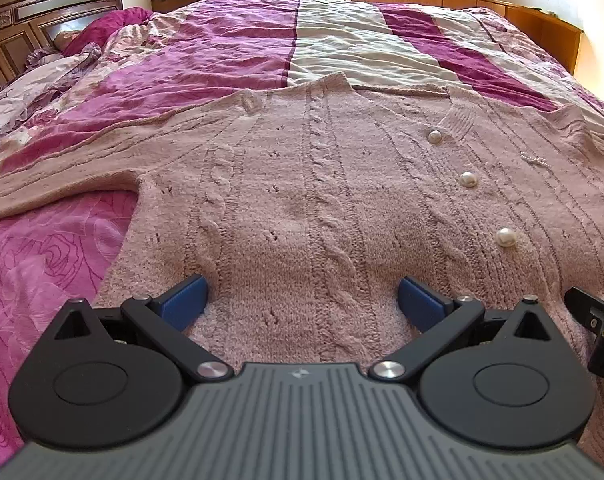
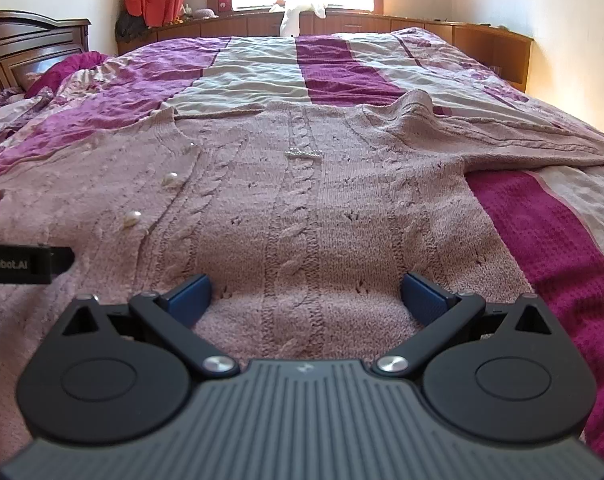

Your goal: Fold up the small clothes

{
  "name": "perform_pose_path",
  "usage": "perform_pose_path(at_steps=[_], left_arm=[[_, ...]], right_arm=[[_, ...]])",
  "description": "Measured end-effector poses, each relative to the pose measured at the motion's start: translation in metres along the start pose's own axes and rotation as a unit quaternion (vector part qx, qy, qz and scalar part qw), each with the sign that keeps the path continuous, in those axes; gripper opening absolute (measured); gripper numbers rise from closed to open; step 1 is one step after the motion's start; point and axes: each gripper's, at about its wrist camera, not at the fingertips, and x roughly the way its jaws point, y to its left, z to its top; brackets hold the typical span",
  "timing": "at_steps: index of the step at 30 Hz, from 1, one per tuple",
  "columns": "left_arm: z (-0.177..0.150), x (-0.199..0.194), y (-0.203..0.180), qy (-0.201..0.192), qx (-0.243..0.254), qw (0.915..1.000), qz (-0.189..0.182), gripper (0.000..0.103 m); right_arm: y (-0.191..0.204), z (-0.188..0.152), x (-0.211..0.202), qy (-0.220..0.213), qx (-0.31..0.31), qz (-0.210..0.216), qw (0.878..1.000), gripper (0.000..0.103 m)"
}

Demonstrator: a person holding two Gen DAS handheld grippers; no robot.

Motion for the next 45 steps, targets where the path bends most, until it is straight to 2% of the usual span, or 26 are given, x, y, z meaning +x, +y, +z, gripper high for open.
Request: perform_pose_path(at_steps=[14, 18, 23, 28, 32, 38, 45], left_arm=[[0.028, -0.004, -0.003, 0.078, 0.007, 0.9969, 0.010, 0.103], [0.037, -0.010, -0.009, 0.087, 0.029, 0.9954, 0.025, 0.103], [0.051, -0.018, -0.012, 0.089, 0.025, 0.9955, 0.022, 0.103], [0.071, -0.020, -0.021, 0.082, 0.027, 0.9960, 0.023, 0.103], [0.089, -0.017, -0.026, 0.082, 0.022, 0.9962, 0.022, 0.103], [0.107, -0.001, -0.032, 0.087, -0.014, 0.9960, 0.011, 0.103], [0.109, 0.023, -0.047, 0.103, -0.007, 0.9946, 0.014, 0.103]], right_arm=[[-0.004, 0.019, 0.002, 0.056, -0.003, 0.016, 0.998, 0.103], [-0.012, 0.028, 0.001, 0.079, 0.000, 0.040, 0.996, 0.103], [-0.030, 0.047, -0.004, 0.093, 0.019, 0.083, 0.992, 0.103], [-0.056, 0.070, -0.008, 0.080, 0.029, 0.079, 0.993, 0.103], [-0.081, 0.091, -0.002, 0.065, 0.029, 0.051, 0.996, 0.103], [-0.132, 0.121, 0.017, 0.049, 0.047, 0.013, 0.998, 0.103], [-0.209, 0.141, 0.057, 0.048, 0.092, -0.067, 0.992, 0.103]])
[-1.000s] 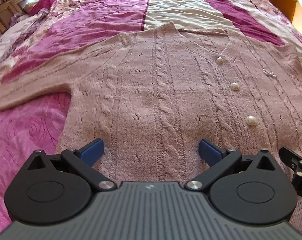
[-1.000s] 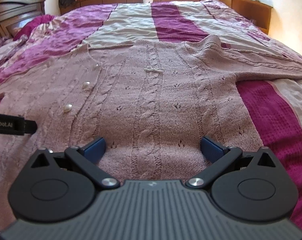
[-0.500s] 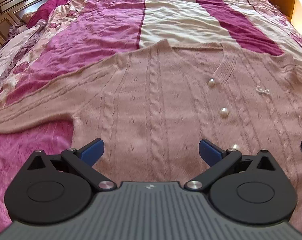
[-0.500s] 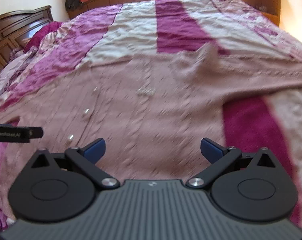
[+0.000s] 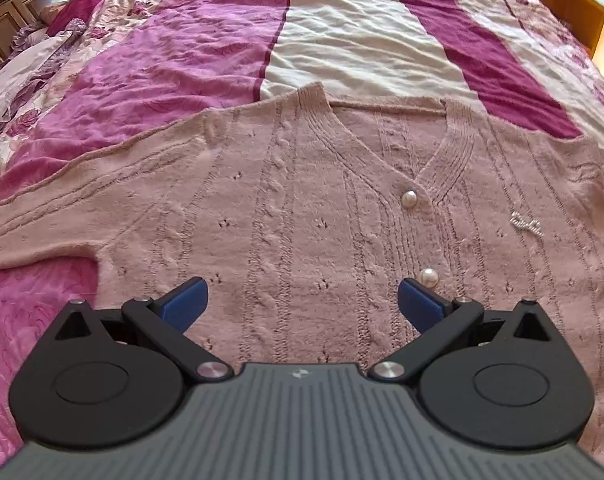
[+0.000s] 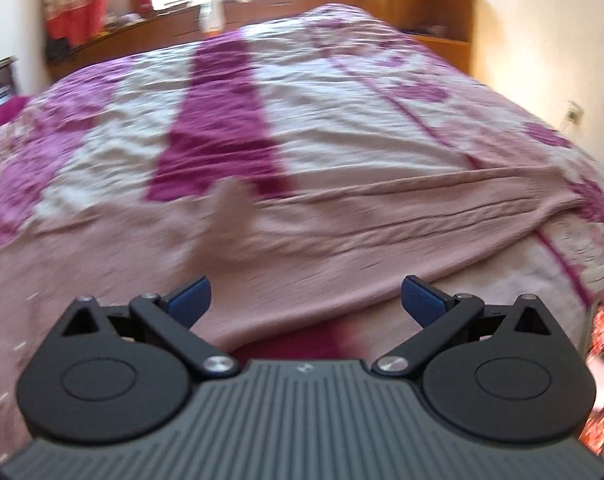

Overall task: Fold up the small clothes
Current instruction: 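Grasp the cardigan sleeve cuff with the right gripper and lift it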

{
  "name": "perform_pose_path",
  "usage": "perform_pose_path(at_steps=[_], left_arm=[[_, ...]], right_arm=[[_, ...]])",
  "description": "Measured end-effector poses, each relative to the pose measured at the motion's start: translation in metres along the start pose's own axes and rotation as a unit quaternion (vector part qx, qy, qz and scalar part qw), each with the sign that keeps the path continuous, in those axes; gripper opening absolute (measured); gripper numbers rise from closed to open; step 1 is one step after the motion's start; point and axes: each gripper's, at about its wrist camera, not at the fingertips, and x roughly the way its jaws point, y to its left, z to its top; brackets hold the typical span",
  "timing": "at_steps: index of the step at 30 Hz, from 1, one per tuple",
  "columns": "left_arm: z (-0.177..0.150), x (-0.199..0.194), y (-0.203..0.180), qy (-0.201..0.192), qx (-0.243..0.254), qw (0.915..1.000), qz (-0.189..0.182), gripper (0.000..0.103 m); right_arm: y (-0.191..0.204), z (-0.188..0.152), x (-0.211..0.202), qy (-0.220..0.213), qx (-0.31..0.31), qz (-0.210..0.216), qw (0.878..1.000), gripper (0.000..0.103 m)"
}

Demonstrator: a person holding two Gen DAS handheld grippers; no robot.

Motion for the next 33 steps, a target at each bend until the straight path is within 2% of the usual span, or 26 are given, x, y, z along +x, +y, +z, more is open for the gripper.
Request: perform_pose_path(at_steps=[5, 10, 14, 22, 24, 26, 27, 28, 29, 33], left_arm=[[-0.005, 0.017, -0.008, 0.016, 0.007, 0.9998, 0.006, 0.103], [-0.012, 0.030, -0.010, 0.036, 0.003, 0.9993, 0.011, 0.103], [-0.014, 0.033, -0.005, 0.045, -0.012, 0.9989, 0.003, 0.103], [-0.015, 0.028, -0.004, 0.044, -0.017, 0.9988, 0.013, 0.103], [-0.014, 0.024, -0.004, 0.041, -0.014, 0.9989, 0.018, 0.103], [-0.014, 0.020, -0.003, 0.037, -0.008, 0.9990, 0.021, 0.103], [-0.014, 0.018, -0.003, 0.036, -0.005, 0.9991, 0.023, 0.103], [-0.014, 0.016, -0.003, 0.035, -0.004, 0.9991, 0.024, 0.103], [-0.014, 0.014, -0.003, 0.034, -0.003, 0.9992, 0.022, 0.103], [-0.016, 0.004, -0.001, 0.025, 0.000, 0.9996, 0.011, 0.103]], right_arm=[[-0.046, 0.013, 0.029, 0.005, 0.066, -0.049, 0.997, 0.103], [-0.071, 0.012, 0.052, 0.013, 0.092, -0.070, 0.993, 0.103], [-0.097, 0.007, 0.075, 0.033, 0.155, -0.053, 0.986, 0.103], [-0.095, 0.016, 0.086, -0.006, 0.169, -0.052, 0.984, 0.102], [-0.091, 0.016, 0.087, -0.020, 0.158, -0.061, 0.985, 0.087], [-0.084, 0.016, 0.085, -0.030, 0.132, -0.069, 0.988, 0.059], [-0.083, 0.015, 0.083, -0.032, 0.127, -0.066, 0.989, 0.049], [-0.083, 0.015, 0.079, -0.036, 0.128, -0.057, 0.989, 0.027], [-0.085, 0.015, 0.074, -0.039, 0.137, -0.049, 0.989, 0.014], [-0.094, 0.017, 0.042, -0.072, 0.156, -0.034, 0.985, 0.011]])
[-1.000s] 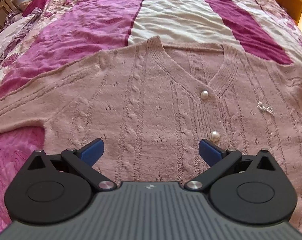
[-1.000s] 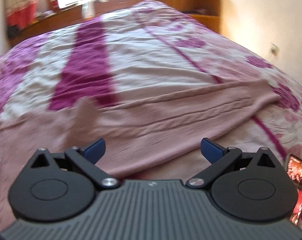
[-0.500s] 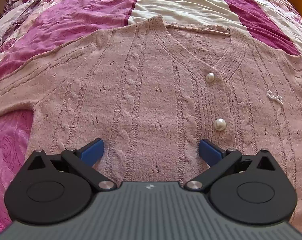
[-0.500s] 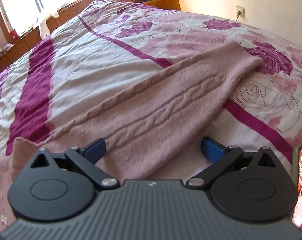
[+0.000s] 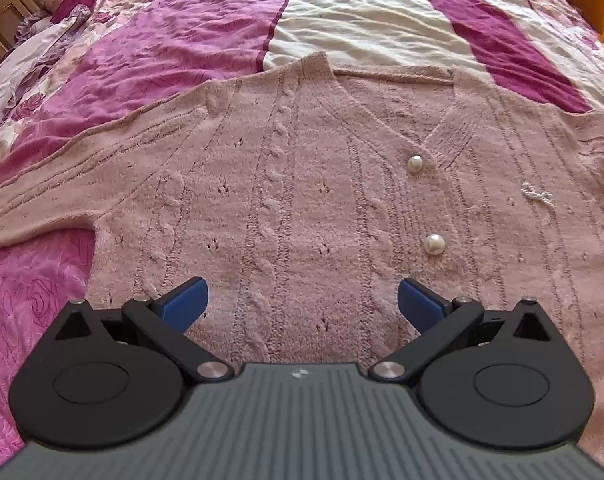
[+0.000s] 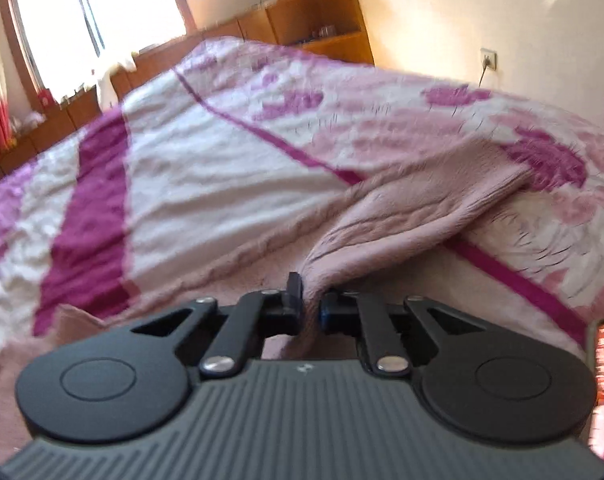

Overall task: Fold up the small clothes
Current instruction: 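Grasp the cardigan sleeve cuff with the right gripper and lift it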

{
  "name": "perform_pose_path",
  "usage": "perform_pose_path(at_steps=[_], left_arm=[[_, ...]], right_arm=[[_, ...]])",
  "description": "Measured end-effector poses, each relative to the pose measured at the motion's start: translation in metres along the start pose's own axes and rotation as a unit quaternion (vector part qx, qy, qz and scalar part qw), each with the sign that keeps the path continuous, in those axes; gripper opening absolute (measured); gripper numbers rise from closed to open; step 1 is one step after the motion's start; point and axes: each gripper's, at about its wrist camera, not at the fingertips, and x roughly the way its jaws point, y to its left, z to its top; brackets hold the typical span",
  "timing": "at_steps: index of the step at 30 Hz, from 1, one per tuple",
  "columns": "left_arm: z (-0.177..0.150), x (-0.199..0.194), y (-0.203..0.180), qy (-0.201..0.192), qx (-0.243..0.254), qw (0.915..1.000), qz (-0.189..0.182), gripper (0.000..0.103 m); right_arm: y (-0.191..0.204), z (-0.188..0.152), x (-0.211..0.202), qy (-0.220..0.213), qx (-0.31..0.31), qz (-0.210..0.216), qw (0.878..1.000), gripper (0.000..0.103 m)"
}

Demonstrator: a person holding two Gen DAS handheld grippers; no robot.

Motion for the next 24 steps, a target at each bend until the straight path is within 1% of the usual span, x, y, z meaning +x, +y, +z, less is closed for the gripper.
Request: perform_pose_path(at_steps=[4, 8, 11, 12, 13, 14, 16, 17, 18, 19, 20, 21, 22, 23, 24], left_arm=[[-0.003, -0.008, 0.004, -0.006, -0.006, 0.9999, -0.008, 0.103], [-0.006, -0.014, 0.011, -0.006, -0.010, 0.9999, -0.012, 0.103], [-0.005, -0.020, 0.021, -0.010, -0.015, 0.9998, -0.012, 0.103], [-0.003, -0.022, 0.025, -0.012, -0.016, 0.9997, -0.012, 0.103], [-0.002, -0.024, 0.029, -0.013, -0.016, 0.9997, -0.012, 0.103], [-0.001, -0.026, 0.033, -0.015, -0.015, 0.9997, -0.010, 0.103], [0.004, -0.029, 0.043, -0.018, -0.011, 0.9998, -0.003, 0.103], [0.006, -0.030, 0.047, -0.019, -0.010, 0.9998, 0.001, 0.103], [0.009, -0.031, 0.053, -0.019, -0.009, 0.9998, 0.005, 0.103], [0.011, -0.032, 0.059, -0.019, -0.008, 0.9998, 0.008, 0.103], [0.014, -0.032, 0.065, -0.020, -0.008, 0.9997, 0.009, 0.103], [0.016, -0.033, 0.070, -0.021, -0.007, 0.9997, 0.010, 0.103], [0.018, -0.034, 0.076, -0.023, -0.006, 0.9996, 0.013, 0.103], [0.020, -0.035, 0.082, -0.025, -0.005, 0.9996, 0.016, 0.103], [0.021, -0.036, 0.088, -0.027, -0.004, 0.9995, 0.018, 0.103]], right_arm=[[0.001, 0.009, -0.032, -0.021, -0.013, 0.026, 0.999, 0.010], [0.018, 0.013, -0.056, -0.038, -0.043, 0.050, 0.997, 0.010], [0.041, 0.017, -0.073, -0.046, -0.064, 0.070, 0.994, 0.009], [0.041, 0.017, -0.073, -0.046, -0.064, 0.070, 0.994, 0.009], [0.050, 0.017, -0.077, -0.049, -0.071, 0.076, 0.993, 0.009], [0.070, 0.018, -0.088, -0.056, -0.086, 0.093, 0.990, 0.009], [0.093, 0.019, -0.098, -0.060, -0.100, 0.112, 0.987, 0.009], [0.105, 0.019, -0.102, -0.061, -0.108, 0.123, 0.985, 0.009], [0.105, 0.019, -0.102, -0.061, -0.108, 0.123, 0.985, 0.009], [0.117, 0.018, -0.107, -0.059, -0.113, 0.131, 0.983, 0.009], [0.138, 0.016, -0.113, -0.054, -0.121, 0.143, 0.981, 0.009], [0.138, 0.016, -0.113, -0.054, -0.121, 0.143, 0.981, 0.009], [0.161, 0.012, -0.118, -0.051, -0.130, 0.157, 0.978, 0.009], [0.161, 0.012, -0.118, -0.051, -0.130, 0.157, 0.978, 0.009], [0.183, 0.005, -0.122, -0.051, -0.140, 0.167, 0.975, 0.009]])
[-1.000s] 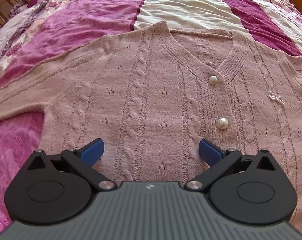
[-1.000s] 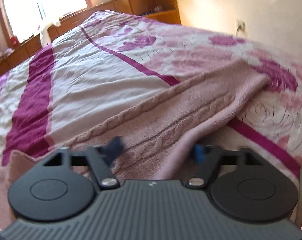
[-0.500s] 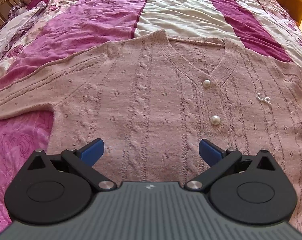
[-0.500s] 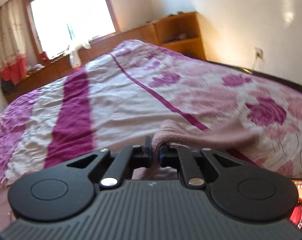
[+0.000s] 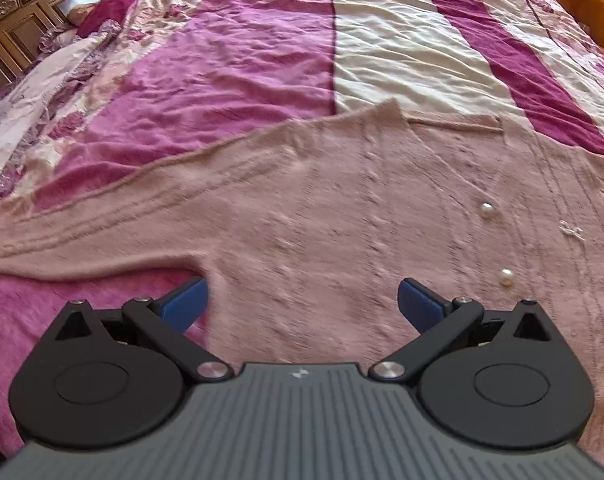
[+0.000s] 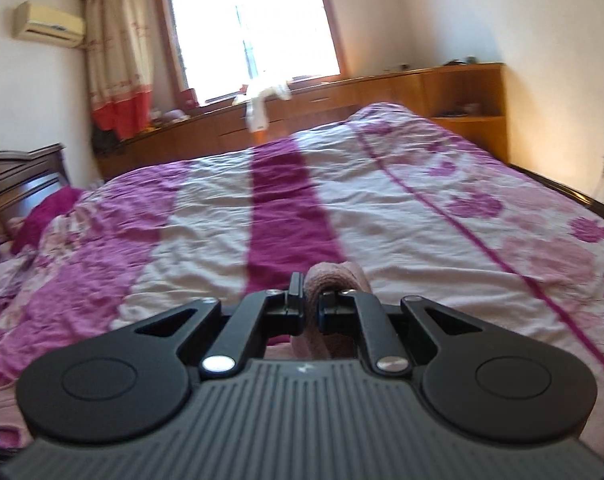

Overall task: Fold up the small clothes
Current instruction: 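Grasp the cardigan sleeve cuff with the right gripper and lift it, then carry the sleeve across the cardigan body and release it with the right gripper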

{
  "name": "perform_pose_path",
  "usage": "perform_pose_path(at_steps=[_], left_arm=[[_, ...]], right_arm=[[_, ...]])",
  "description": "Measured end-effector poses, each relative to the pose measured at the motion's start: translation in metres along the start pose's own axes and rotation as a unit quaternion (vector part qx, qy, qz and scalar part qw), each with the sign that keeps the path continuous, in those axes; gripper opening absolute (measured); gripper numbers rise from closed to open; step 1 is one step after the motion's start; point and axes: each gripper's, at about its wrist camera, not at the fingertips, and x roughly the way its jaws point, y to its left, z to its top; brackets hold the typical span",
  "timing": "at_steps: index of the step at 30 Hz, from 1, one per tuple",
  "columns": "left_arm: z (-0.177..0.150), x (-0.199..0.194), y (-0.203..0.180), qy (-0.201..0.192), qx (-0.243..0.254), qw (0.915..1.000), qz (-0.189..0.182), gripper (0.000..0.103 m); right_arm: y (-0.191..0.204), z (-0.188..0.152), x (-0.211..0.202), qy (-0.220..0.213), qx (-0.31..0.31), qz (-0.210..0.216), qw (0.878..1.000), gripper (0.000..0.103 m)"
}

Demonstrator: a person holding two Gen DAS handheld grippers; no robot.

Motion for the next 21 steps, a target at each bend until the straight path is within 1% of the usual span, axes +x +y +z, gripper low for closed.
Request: perform_pose_path(at_steps=[1, 4, 5, 6, 10, 15, 18, 21], left_arm=[[0.001, 0.000, 0.006, -0.002, 0.000, 1.0000, 0.003, 0.103], [0.005, -0.001, 0.023, -0.005, -0.006, 0.9999, 0.007, 0.103], [0.006, -0.001, 0.029, -0.006, -0.010, 0.9999, 0.007, 0.103], [0.006, -0.002, 0.035, -0.008, -0.013, 0.9999, 0.006, 0.103], [0.002, -0.002, 0.058, -0.013, -0.023, 0.9997, 0.002, 0.103], [-0.008, 0.004, 0.084, -0.020, -0.027, 0.9993, 0.013, 0.103], [-0.015, 0.011, 0.098, -0.024, -0.027, 0.9992, 0.015, 0.103], [-0.020, 0.019, 0.110, -0.021, -0.032, 0.9990, 0.022, 0.103]], right_arm=[[0.000, 0.000, 0.000, 0.000, 0.000, 0.000, 1.000, 0.009], [0.035, -0.005, 0.005, -0.004, -0.019, 0.008, 1.000, 0.009], [0.055, -0.008, 0.013, 0.003, -0.015, 0.019, 1.000, 0.009], [0.055, -0.008, 0.013, 0.003, -0.015, 0.019, 1.000, 0.009], [0.095, -0.022, 0.029, 0.022, -0.001, 0.050, 0.999, 0.009], [0.150, -0.063, 0.054, 0.048, -0.015, 0.082, 0.995, 0.009], [0.170, -0.094, 0.073, 0.077, 0.004, 0.098, 0.992, 0.010], [0.187, -0.125, 0.088, 0.105, 0.002, 0.101, 0.989, 0.010]])
